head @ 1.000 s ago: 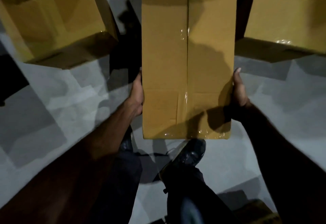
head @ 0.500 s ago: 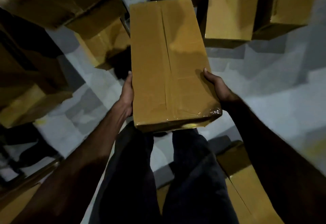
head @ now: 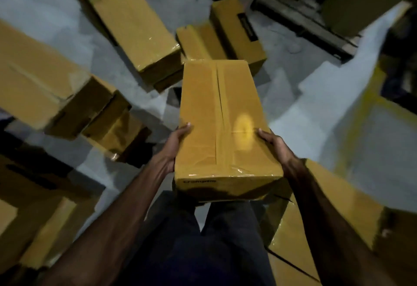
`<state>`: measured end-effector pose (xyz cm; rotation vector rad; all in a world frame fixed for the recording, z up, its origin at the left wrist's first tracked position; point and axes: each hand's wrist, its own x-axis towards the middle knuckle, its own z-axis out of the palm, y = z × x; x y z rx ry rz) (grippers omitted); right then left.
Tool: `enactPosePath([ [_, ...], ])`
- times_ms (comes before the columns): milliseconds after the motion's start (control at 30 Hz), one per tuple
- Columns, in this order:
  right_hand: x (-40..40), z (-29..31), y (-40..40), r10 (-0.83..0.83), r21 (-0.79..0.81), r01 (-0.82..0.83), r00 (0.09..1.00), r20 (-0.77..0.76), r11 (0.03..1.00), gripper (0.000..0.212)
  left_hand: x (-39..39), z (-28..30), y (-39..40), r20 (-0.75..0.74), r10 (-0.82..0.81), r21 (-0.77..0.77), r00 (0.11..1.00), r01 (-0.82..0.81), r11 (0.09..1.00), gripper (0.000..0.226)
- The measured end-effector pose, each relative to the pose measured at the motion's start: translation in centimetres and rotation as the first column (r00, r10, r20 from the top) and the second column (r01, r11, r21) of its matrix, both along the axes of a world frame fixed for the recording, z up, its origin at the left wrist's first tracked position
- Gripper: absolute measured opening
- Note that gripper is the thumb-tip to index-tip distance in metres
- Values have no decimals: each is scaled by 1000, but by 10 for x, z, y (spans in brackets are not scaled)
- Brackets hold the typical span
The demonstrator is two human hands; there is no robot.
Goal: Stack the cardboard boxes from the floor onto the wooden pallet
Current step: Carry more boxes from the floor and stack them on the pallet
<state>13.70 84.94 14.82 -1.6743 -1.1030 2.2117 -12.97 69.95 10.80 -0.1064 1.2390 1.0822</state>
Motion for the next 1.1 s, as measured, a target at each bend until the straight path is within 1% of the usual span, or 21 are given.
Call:
enactPosePath([
  [67, 30, 27, -21, -120, 40, 119, 993, 14, 992, 43, 12, 25, 19, -29, -106, 85, 994, 109, 990, 53],
  [167, 76, 58, -56, -308, 95, 305, 951, 23, 948, 51, 35, 61, 46, -75, -266, 151, 961, 275, 949, 54],
  [233, 103, 77, -82, -424, 169, 419, 905, -4, 892, 53, 56, 83, 61, -107, -369, 200, 923, 384, 902, 60],
  [300, 129, 91, -108, -527, 243, 523, 848, -54, 817, 49, 81, 106, 71, -156, -443, 257, 883, 469, 845, 57],
  [333, 139, 96, -122, -571, 265, 569, 817, -78, 778, 51, 94, 117, 74, -184, -473, 275, 862, 507, 817, 53],
  [367, 150, 100, -137, -602, 288, 599, 794, -89, 747, 59, 105, 125, 76, -215, -502, 290, 838, 545, 787, 50],
  [400, 160, 102, -151, -624, 301, 623, 774, -104, 722, 71, 117, 133, 78, -243, -534, 305, 809, 587, 750, 51],
  [433, 168, 106, -165, -643, 309, 644, 756, -123, 700, 79, 127, 139, 80, -271, -568, 316, 777, 629, 710, 58],
  [467, 176, 109, -179, -660, 318, 667, 737, -147, 674, 77, 137, 144, 82, -289, -599, 318, 747, 665, 676, 67],
  [533, 190, 116, -203, -698, 335, 717, 688, -198, 611, 58, 158, 151, 85, -331, -654, 319, 680, 733, 601, 77],
  [567, 196, 119, -215, -717, 346, 736, 665, -208, 582, 52, 170, 154, 85, -363, -674, 325, 644, 765, 556, 76],
  [633, 210, 124, -241, -756, 371, 769, 618, -219, 521, 52, 198, 164, 76, -401, -706, 330, 584, 811, 484, 73],
  [700, 225, 126, -264, -792, 355, 816, 555, -254, 457, 54, 225, 178, 64, -419, -724, 329, 548, 835, 441, 70],
  [800, 240, 128, -302, -834, 319, 863, 479, -274, 391, 55, 258, 186, 45, -434, -753, 334, 495, 865, 375, 68],
  [900, 251, 128, -339, -868, 302, 893, 416, -271, 333, 63, 285, 188, 27, -438, -790, 320, 430, 895, 310, 69],
  [967, 257, 127, -363, -880, 302, 902, 391, -269, 309, 68, 303, 186, 16, -449, -811, 294, 376, 919, 263, 65],
  [1100, 266, 123, -403, -914, 292, 928, 311, -262, 232, 50, 338, 185, -6, -458, -837, 260, 298, 946, 194, 52],
])
